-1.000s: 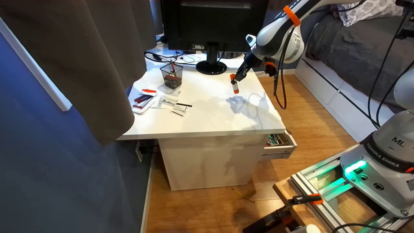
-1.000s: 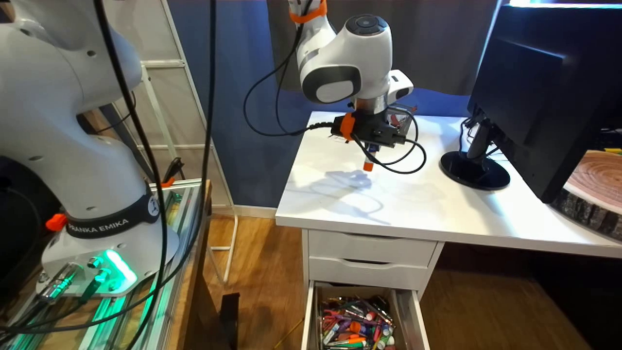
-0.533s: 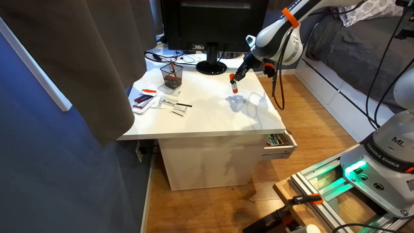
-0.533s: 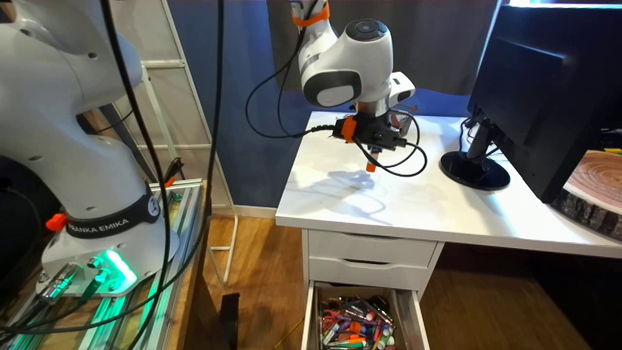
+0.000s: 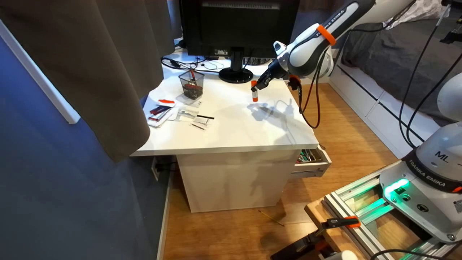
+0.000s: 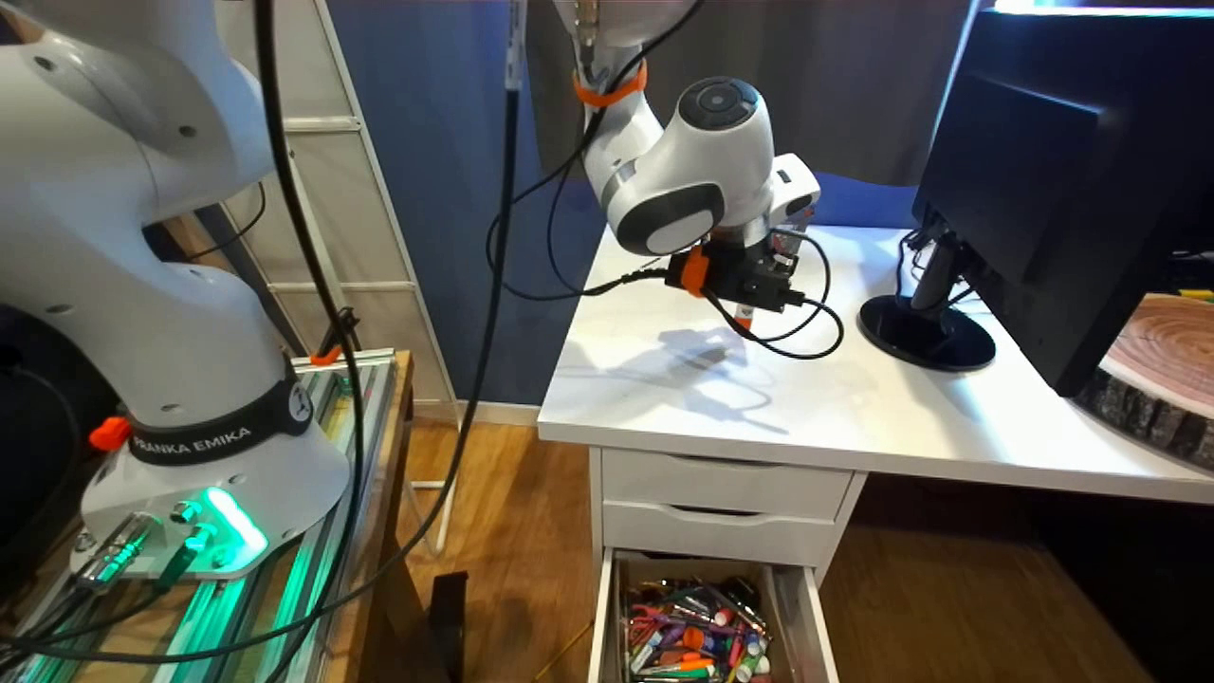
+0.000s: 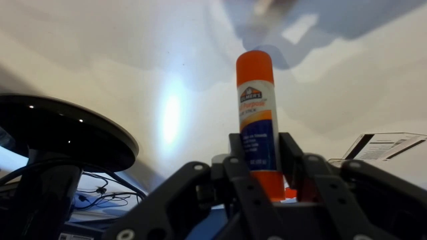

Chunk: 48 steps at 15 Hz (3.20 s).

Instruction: Place the stick of glue upright on the desk

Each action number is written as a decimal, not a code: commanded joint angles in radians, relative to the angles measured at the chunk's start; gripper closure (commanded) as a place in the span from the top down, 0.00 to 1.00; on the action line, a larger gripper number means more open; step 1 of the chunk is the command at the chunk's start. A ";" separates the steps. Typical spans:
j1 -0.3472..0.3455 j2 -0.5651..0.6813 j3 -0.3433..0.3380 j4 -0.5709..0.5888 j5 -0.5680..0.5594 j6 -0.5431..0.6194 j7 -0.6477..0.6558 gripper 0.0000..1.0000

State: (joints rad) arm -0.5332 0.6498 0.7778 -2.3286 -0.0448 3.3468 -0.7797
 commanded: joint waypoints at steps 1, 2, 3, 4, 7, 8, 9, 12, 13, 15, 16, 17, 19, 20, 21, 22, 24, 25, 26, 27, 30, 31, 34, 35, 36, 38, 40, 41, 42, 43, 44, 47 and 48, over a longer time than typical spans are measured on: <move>0.010 0.074 -0.039 0.041 -0.187 0.059 0.129 0.08; 0.011 0.085 -0.049 0.046 -0.231 0.071 0.158 0.08; 0.016 0.092 -0.062 0.052 -0.269 0.082 0.187 0.08; 0.020 0.101 -0.074 0.059 -0.307 0.091 0.214 0.08; 0.035 0.119 -0.110 0.080 -0.399 0.113 0.285 0.08; 0.038 0.124 -0.118 0.087 -0.426 0.114 0.307 0.08; 0.042 0.128 -0.128 0.094 -0.450 0.113 0.326 0.08; 0.032 0.144 -0.114 0.100 -0.414 0.108 0.285 0.08; 0.032 0.148 -0.113 0.103 -0.414 0.108 0.284 0.08; 0.029 0.153 -0.110 0.109 -0.416 0.105 0.285 0.57; 0.030 0.154 -0.111 0.111 -0.415 0.106 0.285 0.63; 0.030 0.155 -0.112 0.112 -0.414 0.106 0.285 0.69; 0.029 0.155 -0.113 0.115 -0.424 0.103 0.292 0.84; 0.027 0.154 -0.113 0.114 -0.428 0.101 0.297 0.90; 0.026 0.153 -0.112 0.114 -0.429 0.099 0.296 0.98; 0.025 0.152 -0.112 0.112 -0.429 0.096 0.297 0.99; 0.019 0.147 -0.108 0.108 -0.429 0.086 0.299 1.00; 0.019 0.138 -0.109 0.103 -0.427 0.078 0.302 1.00; 0.019 0.125 -0.112 0.098 -0.422 0.070 0.305 1.00; 0.016 0.116 -0.111 0.092 -0.420 0.061 0.308 1.00; 0.017 0.077 -0.124 0.078 -0.404 0.041 0.315 1.00; 0.009 0.070 -0.119 0.074 -0.404 0.031 0.318 1.00; -0.025 0.050 -0.097 0.062 -0.412 -0.018 0.320 1.00; -0.043 0.048 -0.081 0.058 -0.418 -0.046 0.318 1.00; -0.060 0.041 -0.068 0.052 -0.418 -0.071 0.319 1.00; -0.102 0.030 -0.029 0.038 -0.416 -0.130 0.318 1.00; -0.167 0.021 0.035 0.021 -0.409 -0.204 0.317 1.00; -0.196 0.004 0.059 0.007 -0.400 -0.235 0.322 1.00; -0.229 -0.008 0.087 -0.004 -0.393 -0.267 0.326 1.00; -0.249 -0.039 0.103 -0.021 -0.350 -0.287 0.309 1.00; -0.292 -0.066 0.135 -0.036 -0.326 -0.327 0.307 1.00; -0.392 -0.166 0.205 -0.071 -0.229 -0.419 0.307 1.00; -0.440 -0.198 0.243 -0.082 -0.192 -0.468 0.293 1.00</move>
State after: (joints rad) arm -0.8668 0.5905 0.9337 -2.3457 -0.3409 2.9838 -0.4769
